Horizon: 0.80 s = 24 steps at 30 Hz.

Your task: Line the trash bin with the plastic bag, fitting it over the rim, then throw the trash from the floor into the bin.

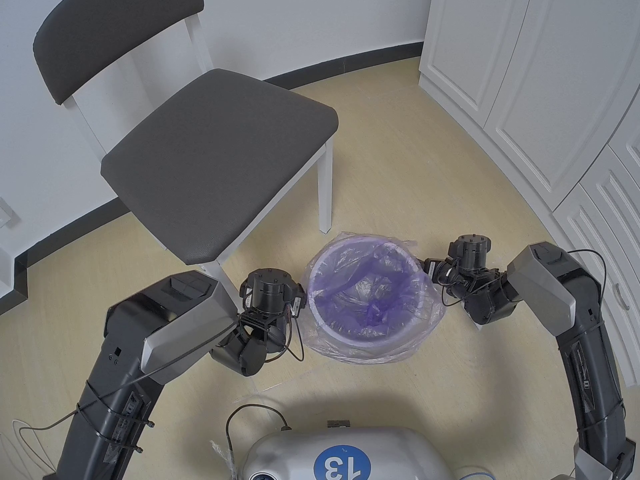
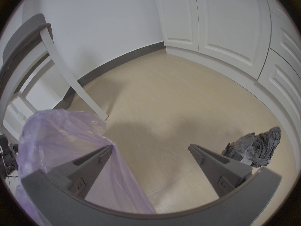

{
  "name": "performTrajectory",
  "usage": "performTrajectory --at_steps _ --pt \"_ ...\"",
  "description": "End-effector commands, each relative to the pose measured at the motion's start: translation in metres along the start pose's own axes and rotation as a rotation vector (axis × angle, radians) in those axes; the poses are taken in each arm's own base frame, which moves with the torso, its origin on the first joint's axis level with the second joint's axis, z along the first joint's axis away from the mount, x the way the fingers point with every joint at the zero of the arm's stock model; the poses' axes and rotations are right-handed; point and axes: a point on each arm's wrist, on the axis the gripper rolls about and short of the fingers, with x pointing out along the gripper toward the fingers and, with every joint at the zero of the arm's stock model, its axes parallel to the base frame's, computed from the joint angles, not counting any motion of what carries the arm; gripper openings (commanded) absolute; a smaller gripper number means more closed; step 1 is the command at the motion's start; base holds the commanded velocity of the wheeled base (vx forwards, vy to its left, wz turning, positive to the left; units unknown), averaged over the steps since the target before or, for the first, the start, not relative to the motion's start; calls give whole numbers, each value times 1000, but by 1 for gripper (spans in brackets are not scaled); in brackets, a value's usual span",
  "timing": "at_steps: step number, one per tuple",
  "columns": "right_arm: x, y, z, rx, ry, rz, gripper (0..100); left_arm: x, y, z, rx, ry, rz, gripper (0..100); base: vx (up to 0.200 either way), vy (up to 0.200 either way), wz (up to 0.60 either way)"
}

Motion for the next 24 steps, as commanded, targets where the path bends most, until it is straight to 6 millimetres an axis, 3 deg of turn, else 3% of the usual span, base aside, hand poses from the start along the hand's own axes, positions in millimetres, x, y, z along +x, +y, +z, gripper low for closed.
performTrajectory --at_steps 1,5,7,8,10,12,15,19,24 --pt "8 -5 -22 -2 32 -8 100 7 -6 -12 9 8 -2 100 0 0 0" --pt "4 -3 -12 28 -15 -1 100 6 1 7 -20 -31 13 100 0 0 0" --pt "-6 2 7 34 -61 7 100 1 10 21 -36 -54 25 100 0 0 0" --pt "-6 2 7 34 -61 7 100 1 10 21 -36 -54 25 100 0 0 0" --pt "-33 5 41 32 -76 4 100 -15 22 41 -52 -84 28 100 0 0 0" --pt "-46 7 54 25 -54 -3 100 -25 27 48 -57 -93 28 100 0 0 0" --pt "-70 2 63 -15 30 -38 100 -46 31 45 -52 -82 14 100 0 0 0" --pt "-97 -11 55 -125 136 -76 100 -67 38 27 -45 -69 14 100 0 0 0" --pt "-118 -16 50 -134 173 -83 100 -83 52 17 -55 -74 27 100 0 0 0"
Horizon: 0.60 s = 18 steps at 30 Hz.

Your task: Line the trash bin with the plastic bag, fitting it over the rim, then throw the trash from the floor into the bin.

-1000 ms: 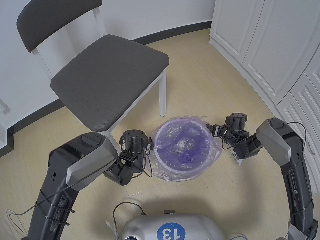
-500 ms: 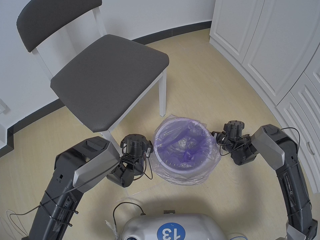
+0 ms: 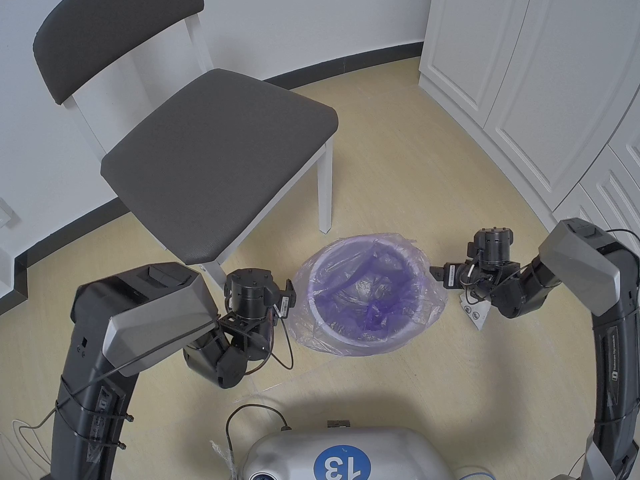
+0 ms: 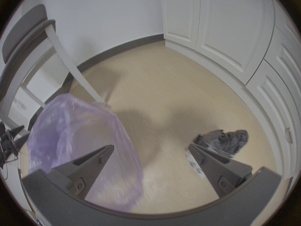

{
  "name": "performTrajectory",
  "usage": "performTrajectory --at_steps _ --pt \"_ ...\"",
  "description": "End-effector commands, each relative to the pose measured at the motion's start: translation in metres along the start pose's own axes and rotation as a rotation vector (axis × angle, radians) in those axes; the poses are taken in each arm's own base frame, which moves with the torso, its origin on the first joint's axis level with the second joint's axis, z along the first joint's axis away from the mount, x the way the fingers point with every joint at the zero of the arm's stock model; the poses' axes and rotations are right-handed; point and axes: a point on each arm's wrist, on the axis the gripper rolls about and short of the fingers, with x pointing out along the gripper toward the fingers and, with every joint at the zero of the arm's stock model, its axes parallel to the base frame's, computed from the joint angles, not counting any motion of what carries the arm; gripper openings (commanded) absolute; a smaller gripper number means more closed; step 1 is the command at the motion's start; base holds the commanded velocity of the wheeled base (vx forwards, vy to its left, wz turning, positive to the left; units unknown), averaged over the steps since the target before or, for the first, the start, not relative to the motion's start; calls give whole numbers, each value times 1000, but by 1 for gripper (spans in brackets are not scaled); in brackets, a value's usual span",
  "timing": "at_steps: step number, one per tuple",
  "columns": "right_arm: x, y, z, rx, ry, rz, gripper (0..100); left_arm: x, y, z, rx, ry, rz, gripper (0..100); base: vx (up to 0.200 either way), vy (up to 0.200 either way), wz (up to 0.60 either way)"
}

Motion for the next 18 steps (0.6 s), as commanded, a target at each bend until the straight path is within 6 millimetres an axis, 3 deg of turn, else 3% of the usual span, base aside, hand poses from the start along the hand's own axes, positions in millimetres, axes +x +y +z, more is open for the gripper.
performTrajectory --at_steps 1,8,11,18 --pt "-48 -10 10 -32 24 -11 100 -34 23 5 -16 -16 14 100 0 0 0" --pt "-76 -1 -32 -55 117 51 100 -68 23 -17 8 43 -77 100 0 0 0" --pt "-77 6 -44 -66 106 73 100 -69 15 -23 -12 57 -130 100 0 0 0" --pt "-45 8 -68 -60 92 80 100 -64 2 -35 -19 71 -182 100 0 0 0"
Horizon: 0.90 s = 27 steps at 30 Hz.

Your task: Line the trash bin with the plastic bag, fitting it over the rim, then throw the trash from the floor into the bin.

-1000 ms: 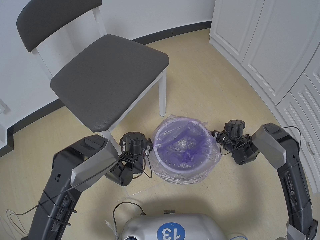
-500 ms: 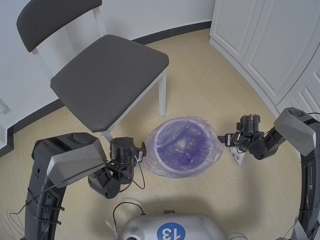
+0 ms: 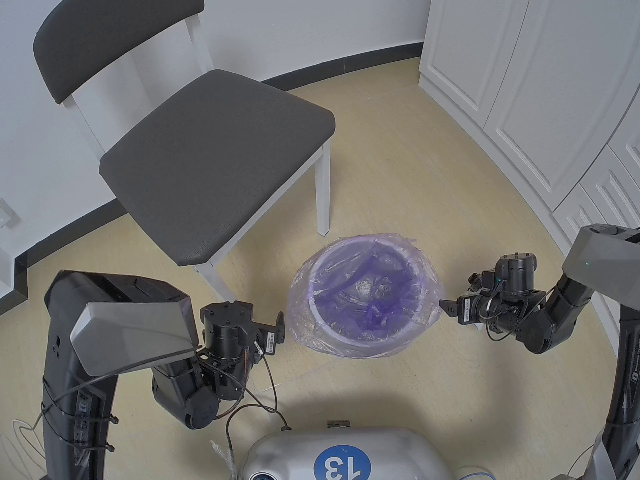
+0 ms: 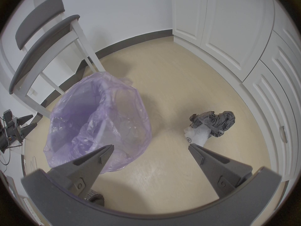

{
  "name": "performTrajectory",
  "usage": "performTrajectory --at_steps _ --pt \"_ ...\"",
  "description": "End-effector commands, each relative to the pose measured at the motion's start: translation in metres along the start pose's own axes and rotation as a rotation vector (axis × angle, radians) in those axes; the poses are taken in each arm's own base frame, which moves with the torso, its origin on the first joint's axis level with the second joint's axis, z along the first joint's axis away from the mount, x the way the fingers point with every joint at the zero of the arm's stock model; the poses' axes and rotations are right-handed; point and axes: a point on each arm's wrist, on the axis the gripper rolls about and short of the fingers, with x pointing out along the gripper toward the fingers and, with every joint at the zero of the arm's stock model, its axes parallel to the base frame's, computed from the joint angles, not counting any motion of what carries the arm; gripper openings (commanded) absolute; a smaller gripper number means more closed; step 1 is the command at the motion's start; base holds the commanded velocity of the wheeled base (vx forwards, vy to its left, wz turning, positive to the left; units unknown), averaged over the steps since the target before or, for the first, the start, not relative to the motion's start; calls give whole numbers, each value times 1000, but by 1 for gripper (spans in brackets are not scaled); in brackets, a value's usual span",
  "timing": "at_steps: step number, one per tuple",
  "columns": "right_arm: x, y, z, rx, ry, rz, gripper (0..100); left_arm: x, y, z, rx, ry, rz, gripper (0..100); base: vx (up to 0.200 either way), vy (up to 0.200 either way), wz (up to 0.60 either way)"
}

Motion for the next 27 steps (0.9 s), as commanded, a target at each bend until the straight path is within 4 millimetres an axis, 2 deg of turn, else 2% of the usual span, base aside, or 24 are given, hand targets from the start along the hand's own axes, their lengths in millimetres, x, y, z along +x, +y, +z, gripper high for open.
performTrajectory --at_steps 1,8,10,15,17,19,22,27 --pt "25 2 -26 -4 51 7 100 1 -11 -13 9 26 -69 100 0 0 0" --pt "55 -2 -38 0 62 0 100 4 -19 -23 25 53 -133 100 0 0 0" --pt "68 -2 -37 1 64 -1 100 12 -19 -24 22 58 -174 100 0 0 0" --pt "85 -1 -30 5 58 0 100 32 -21 -18 10 47 -196 100 0 0 0" --pt "87 -1 -29 5 55 2 100 34 -23 -18 11 51 -212 100 0 0 0" --pt "91 -1 -27 4 62 9 100 44 -26 -14 7 49 -261 100 0 0 0" --pt "93 0 -23 4 74 12 100 63 -25 -7 9 77 -265 100 0 0 0" --pt "96 0 -19 4 87 11 100 84 -30 0 27 145 -254 100 0 0 0"
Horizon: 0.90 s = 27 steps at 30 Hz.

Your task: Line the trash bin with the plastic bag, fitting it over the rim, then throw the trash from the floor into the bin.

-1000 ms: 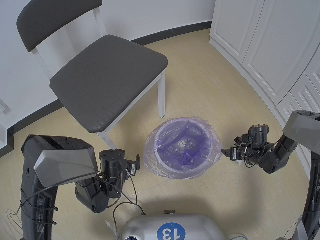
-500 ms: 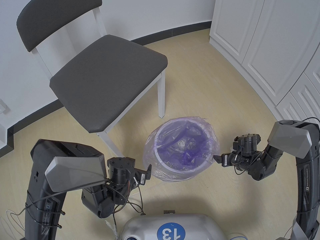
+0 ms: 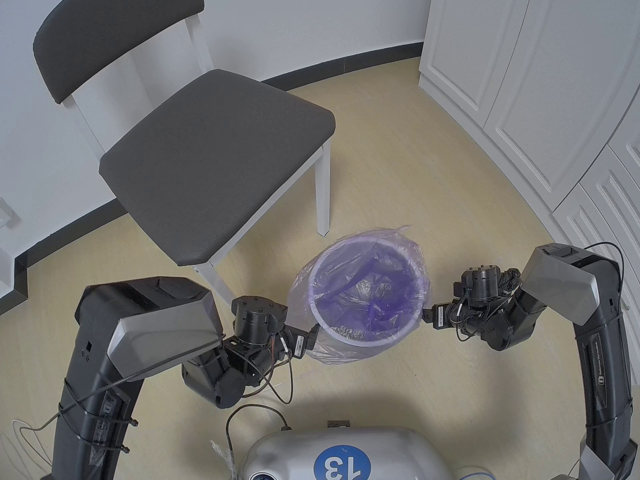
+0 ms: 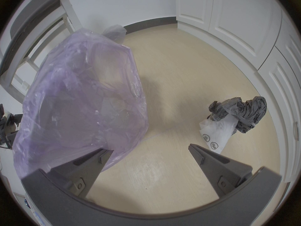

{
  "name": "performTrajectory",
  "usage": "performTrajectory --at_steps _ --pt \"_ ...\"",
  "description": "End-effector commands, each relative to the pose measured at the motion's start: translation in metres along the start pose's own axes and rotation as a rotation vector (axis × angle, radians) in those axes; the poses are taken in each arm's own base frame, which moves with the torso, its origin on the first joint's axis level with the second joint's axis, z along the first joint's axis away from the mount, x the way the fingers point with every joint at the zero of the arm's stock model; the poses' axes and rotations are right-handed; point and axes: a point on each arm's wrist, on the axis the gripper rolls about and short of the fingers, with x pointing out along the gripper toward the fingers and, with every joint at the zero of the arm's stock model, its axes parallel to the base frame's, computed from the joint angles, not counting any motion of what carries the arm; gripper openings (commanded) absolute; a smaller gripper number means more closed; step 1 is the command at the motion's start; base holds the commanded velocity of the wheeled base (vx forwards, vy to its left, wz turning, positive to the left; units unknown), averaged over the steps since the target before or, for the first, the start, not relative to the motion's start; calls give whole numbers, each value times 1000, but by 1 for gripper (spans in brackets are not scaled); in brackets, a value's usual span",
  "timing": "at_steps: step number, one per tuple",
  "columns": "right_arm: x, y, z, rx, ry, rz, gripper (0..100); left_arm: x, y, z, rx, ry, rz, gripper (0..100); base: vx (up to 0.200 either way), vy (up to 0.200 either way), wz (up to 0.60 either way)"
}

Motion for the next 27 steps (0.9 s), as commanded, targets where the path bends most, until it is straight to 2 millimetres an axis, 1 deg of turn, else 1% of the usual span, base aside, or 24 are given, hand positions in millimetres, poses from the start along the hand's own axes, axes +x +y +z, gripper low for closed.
performTrajectory --at_steps 1,2,5,6,7,8,9,14,16,18,20,22,24,26,27 --pt "7 1 4 -1 10 2 100 26 4 12 -2 16 10 100 0 0 0" --pt "8 1 5 -1 21 1 100 32 4 10 2 36 17 100 0 0 0" --pt "10 0 8 -6 57 -4 100 42 11 3 3 67 39 100 0 0 0" --pt "11 1 10 -7 60 -4 100 47 11 1 2 67 42 100 0 0 0" --pt "11 1 10 -7 60 -4 100 47 11 1 2 67 42 100 0 0 0" --pt "16 1 13 -7 69 -7 100 57 10 -3 3 68 53 100 0 0 0" --pt "18 1 15 -7 75 -7 100 60 11 -2 2 69 61 100 0 0 0" --pt "21 -1 21 -11 102 -16 100 64 11 1 6 82 72 100 0 0 0" --pt "20 -1 19 -11 106 -15 100 65 14 3 3 78 116 100 0 0 0" --pt "17 -2 14 -10 127 -17 100 61 15 5 0 74 137 100 0 0 0" --pt "8 -1 16 -12 130 -17 100 54 16 7 -10 71 146 100 0 0 0" --pt "-5 -1 21 -11 128 -17 100 39 17 12 -15 61 144 100 0 0 0" --pt "-17 -1 23 -11 136 -18 100 25 15 13 -20 46 136 100 0 0 0" --pt "-34 0 25 -11 139 -18 100 5 13 16 -21 9 126 100 0 0 0" --pt "-39 0 26 -11 138 -18 100 0 12 16 -21 0 125 100 0 0 0"
